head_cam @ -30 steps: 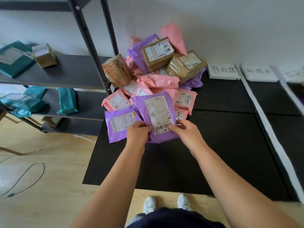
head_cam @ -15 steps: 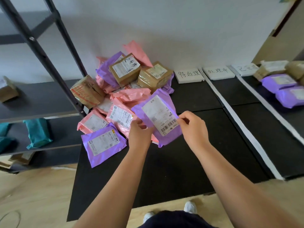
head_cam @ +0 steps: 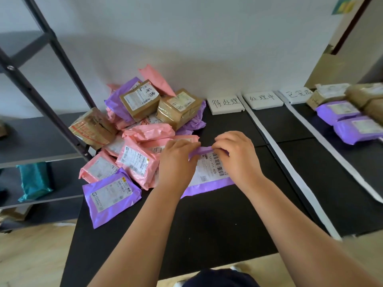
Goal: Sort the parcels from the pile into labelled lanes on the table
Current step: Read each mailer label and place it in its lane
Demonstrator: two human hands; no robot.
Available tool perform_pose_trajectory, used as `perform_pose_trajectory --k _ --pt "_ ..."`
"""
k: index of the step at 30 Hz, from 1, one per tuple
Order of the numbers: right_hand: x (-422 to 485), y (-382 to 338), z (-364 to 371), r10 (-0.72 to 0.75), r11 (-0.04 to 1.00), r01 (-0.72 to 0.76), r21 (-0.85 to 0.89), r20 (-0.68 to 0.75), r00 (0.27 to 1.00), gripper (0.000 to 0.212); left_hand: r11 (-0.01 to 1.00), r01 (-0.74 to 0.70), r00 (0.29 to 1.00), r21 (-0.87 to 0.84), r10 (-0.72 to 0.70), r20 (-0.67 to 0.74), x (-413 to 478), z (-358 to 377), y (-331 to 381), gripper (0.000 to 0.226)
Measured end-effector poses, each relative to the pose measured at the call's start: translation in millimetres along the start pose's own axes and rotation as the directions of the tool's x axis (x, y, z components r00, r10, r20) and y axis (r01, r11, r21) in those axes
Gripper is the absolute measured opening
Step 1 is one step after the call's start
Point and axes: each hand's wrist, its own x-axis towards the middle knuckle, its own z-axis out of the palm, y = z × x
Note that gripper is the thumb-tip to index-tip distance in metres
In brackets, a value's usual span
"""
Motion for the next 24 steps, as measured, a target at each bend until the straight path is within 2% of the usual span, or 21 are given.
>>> perform_pose_trajectory --k 3,5,8,11,13,16,21,24 --pt "1.1 12.8 -6.6 0.015 1.0 -0.014 0.022 -0.054 0.998 0.014 0.999 0.045 0.998 -0.02 -0.044 0.047 4.5 4.4 17.3 0.013" --pt "-0.7 19.1 -12.8 0.065 0.996 -0.06 0.066 -0.073 0.995 0.023 0.988 0.148 0.987 -0.05 -0.145 0.069 6.1 5.8 30.2 0.011" --pt "-6.0 24.7 -31.6 0.254 0.953 -0.233 0.196 -0.092 0.963 0.045 0.921 0.368 0.927 -0.125 -0.355 0.117 6.7 4.9 49.0 0.013" --pt "-10.7 34.3 -46.3 0.497 0.806 -0.46 0.373 -0.003 0.868 0.052 0.791 0.552 0.832 -0.264 -0.542 0.118 6.1 5.1 62.0 0.013" --pt "-12.7 40.6 -48.9 0.553 0.733 -0.544 0.409 0.109 0.826 0.05 0.71 0.604 0.785 -0.363 -0.61 0.113 5.9 5.5 69.7 0.012" --pt "-13.1 43.2 -49.3 0.513 0.717 -0.554 0.424 0.217 0.83 0.035 0.61 0.644 0.727 -0.462 -0.675 0.122 6.8 3.5 79.1 0.013" --pt "-10.4 39.3 -51.7 0.472 0.747 -0.5 0.439 0.18 0.863 0.011 0.342 0.699 0.608 -0.628 -0.746 0.271 7.9 -4.9 87.3 0.011" --pt "-9.4 37.7 -59.3 0.491 0.722 -0.488 0.491 0.133 0.861 0.009 0.336 0.685 0.625 -0.646 -0.727 0.284 7.4 -9.1 90.4 0.011"
